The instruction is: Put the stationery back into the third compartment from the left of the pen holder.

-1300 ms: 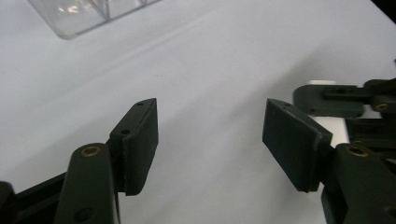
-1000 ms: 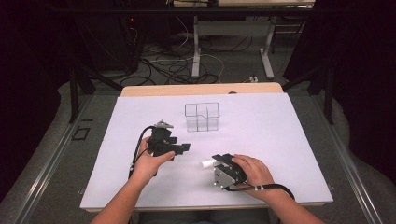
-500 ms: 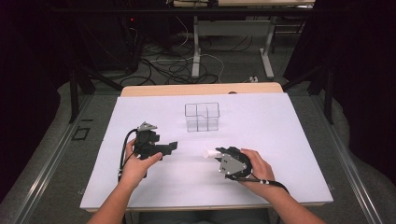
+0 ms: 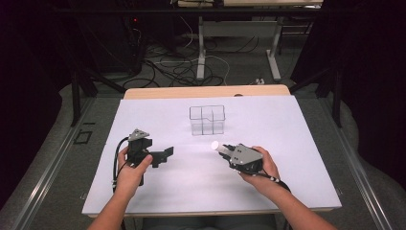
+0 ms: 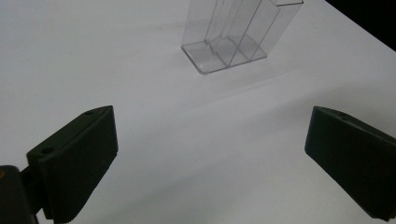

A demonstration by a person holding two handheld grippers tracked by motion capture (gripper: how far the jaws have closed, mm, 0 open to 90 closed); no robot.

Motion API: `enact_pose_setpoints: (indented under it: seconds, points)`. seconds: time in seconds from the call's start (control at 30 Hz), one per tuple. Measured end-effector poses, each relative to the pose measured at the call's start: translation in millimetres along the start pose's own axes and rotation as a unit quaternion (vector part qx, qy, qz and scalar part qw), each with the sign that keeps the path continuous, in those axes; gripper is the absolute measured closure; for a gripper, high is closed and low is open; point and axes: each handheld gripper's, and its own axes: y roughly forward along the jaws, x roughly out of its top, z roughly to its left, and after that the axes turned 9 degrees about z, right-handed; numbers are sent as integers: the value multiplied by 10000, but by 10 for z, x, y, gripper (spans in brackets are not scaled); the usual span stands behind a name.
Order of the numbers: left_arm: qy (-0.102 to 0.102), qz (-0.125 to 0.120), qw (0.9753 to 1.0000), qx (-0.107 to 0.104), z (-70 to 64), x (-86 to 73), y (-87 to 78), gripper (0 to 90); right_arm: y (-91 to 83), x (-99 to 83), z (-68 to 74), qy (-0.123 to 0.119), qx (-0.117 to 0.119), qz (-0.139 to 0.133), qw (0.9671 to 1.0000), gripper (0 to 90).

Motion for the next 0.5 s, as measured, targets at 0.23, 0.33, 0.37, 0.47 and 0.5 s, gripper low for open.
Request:
enact_pose_setpoints:
  seconds: [0.23, 0.33, 0.37, 0.47, 0.5]
  points:
    - [141, -145, 9994, 285, 22, -20, -18, 12, 57, 164, -180, 861, 232, -419, 9951, 707]
    - [130, -106, 9986, 498, 40, -34, 15, 4, 79, 244, -298, 1235, 288, -594, 9902, 706]
    - [64, -125, 9984, 548, 44, -38, 27, 4, 86, 268, -344, 1317, 270, -640, 9888, 706]
    - [29, -90, 9984, 563, 64, -44, 31, 3, 111, 331, -476, 1570, 238, -718, 9847, 706]
    - [20, -80, 9985, 548, 68, -46, 33, 4, 120, 346, -517, 1645, 230, -723, 9835, 707]
